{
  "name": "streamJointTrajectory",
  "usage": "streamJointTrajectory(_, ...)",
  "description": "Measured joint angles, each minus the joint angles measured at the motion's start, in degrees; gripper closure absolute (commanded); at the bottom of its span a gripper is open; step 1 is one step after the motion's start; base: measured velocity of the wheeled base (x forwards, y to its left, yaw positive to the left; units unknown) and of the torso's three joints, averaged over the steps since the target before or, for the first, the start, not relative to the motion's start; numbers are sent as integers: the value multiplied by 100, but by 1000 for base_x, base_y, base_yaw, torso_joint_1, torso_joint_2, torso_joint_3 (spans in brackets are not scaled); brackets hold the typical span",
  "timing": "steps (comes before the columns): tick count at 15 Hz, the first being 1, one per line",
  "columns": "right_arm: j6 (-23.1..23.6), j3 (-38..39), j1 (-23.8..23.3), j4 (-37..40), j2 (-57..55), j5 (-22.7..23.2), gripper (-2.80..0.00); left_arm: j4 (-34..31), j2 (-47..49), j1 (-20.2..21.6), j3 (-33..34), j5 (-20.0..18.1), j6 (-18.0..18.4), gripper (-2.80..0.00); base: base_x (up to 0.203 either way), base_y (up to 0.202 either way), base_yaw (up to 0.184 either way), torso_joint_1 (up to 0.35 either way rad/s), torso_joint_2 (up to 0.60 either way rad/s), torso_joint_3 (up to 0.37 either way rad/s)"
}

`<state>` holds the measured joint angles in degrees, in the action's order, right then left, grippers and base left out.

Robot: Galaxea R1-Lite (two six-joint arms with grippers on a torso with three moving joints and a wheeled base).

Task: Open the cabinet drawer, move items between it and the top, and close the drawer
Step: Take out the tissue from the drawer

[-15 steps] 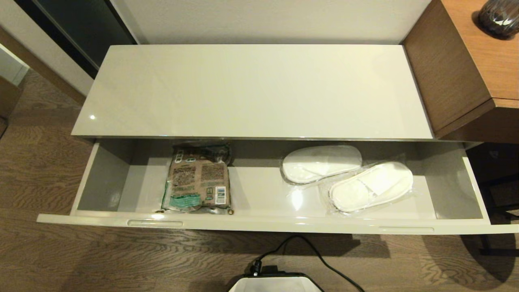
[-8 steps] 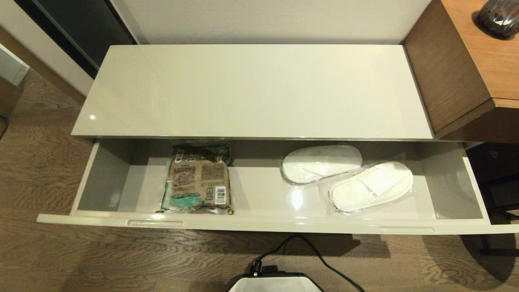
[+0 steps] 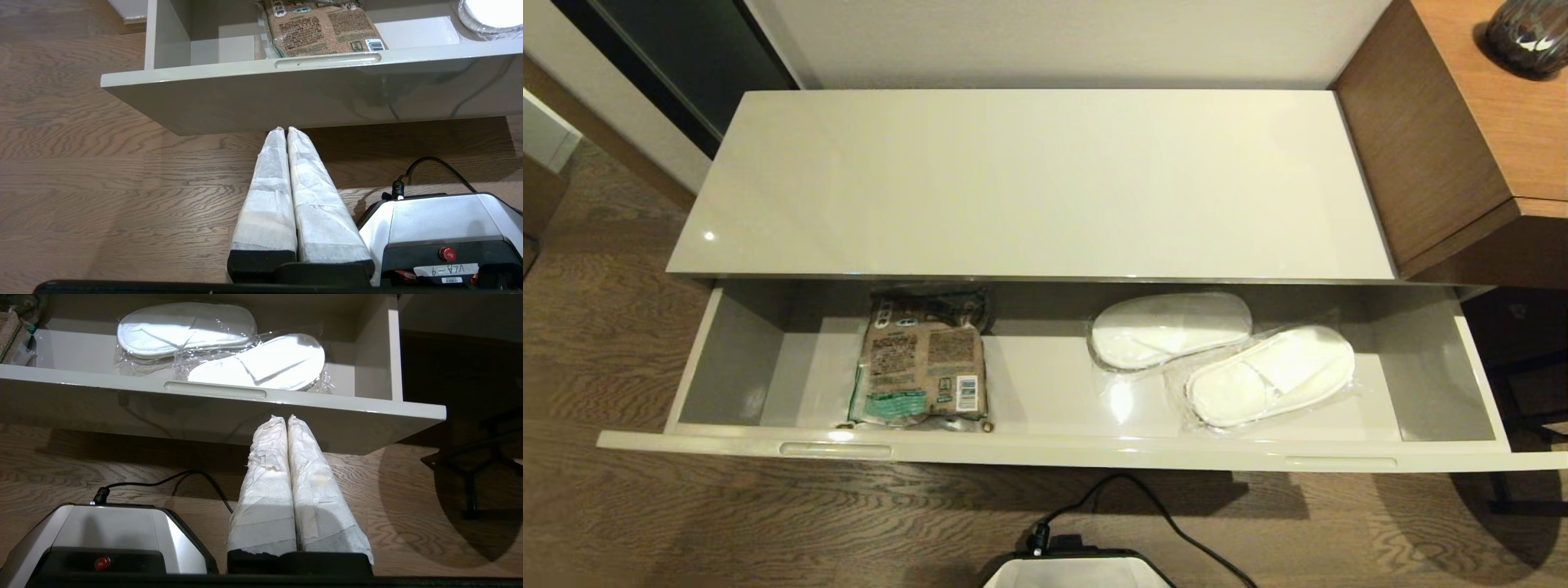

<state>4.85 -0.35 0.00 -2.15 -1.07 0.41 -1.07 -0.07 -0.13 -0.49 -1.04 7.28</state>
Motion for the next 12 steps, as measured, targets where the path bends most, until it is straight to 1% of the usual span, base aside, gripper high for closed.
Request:
streamJointTrajectory(4, -4, 0, 0, 2, -2, 0, 0, 6, 0, -2, 5, 0, 5, 0, 0, 0, 0, 0, 0, 0)
streamJointTrajectory(8, -4, 2, 0, 2, -2, 0, 0, 64, 0, -2, 38, 2, -190, 0, 0, 0, 0, 0, 0, 0)
streamJointTrajectory(12, -4, 17, 0, -49, -2, 2, 0, 61, 0, -2, 41, 10, -201, 0, 0, 0, 0, 0, 0, 0)
